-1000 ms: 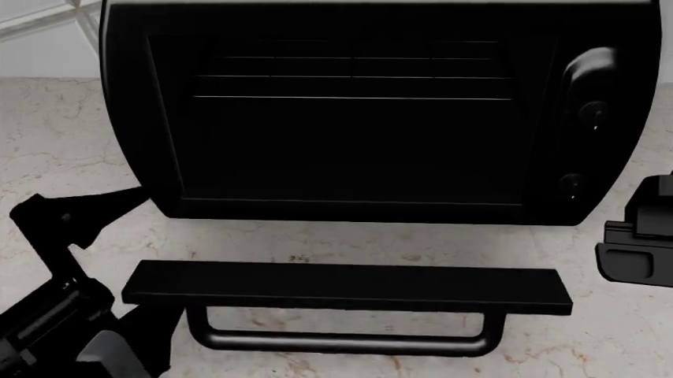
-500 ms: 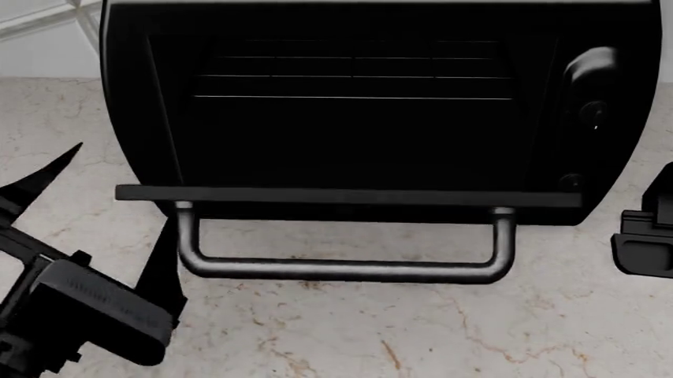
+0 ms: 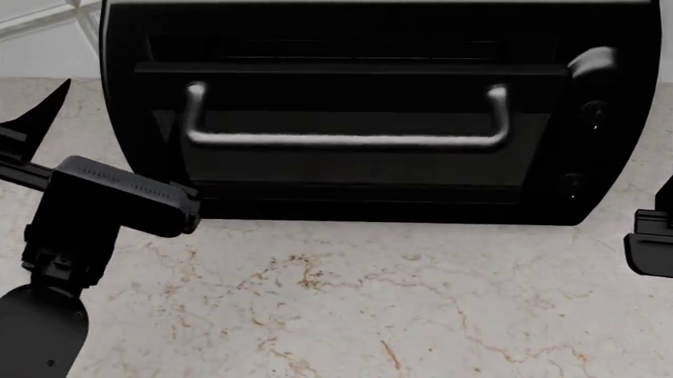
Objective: Close the toaster oven door.
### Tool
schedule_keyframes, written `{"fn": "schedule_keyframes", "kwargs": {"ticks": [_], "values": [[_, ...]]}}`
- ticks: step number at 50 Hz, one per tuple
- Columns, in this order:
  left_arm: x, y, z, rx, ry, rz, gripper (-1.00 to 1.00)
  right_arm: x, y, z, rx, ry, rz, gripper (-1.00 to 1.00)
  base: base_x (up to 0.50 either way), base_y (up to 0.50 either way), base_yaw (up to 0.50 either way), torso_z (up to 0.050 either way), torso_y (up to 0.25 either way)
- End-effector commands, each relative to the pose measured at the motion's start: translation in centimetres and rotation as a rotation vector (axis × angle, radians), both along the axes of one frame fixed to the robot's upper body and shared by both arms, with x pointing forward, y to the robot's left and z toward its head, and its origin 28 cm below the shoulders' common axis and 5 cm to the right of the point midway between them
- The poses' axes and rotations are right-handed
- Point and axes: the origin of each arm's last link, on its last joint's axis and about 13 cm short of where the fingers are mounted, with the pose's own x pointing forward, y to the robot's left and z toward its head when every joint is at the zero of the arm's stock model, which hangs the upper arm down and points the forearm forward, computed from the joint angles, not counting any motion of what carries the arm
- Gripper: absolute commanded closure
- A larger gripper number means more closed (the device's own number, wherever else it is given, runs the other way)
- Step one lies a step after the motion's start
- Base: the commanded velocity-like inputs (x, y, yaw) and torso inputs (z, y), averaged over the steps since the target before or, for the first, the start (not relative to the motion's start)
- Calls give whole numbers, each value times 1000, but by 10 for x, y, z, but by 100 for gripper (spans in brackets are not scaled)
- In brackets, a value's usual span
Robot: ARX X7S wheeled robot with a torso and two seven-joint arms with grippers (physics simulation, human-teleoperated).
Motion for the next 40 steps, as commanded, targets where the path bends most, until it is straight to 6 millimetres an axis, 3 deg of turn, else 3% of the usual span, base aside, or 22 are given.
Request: {"fn": "schedule_keyframes", "kwargs": {"ticks": [1, 21, 40], "values": [[28, 6, 6, 54, -6, 99, -100, -2, -2, 1, -2, 1, -10, -100, 0, 0, 0, 0, 0], [63, 0, 9, 265, -44, 155, -100, -2, -4, -2, 2, 7, -23, -100, 10, -1, -2, 1, 0], [32, 8, -6, 324, -53, 121, -100, -3, -4, -2, 2, 6, -21, -100, 17, -3, -10, 2, 0]]}}
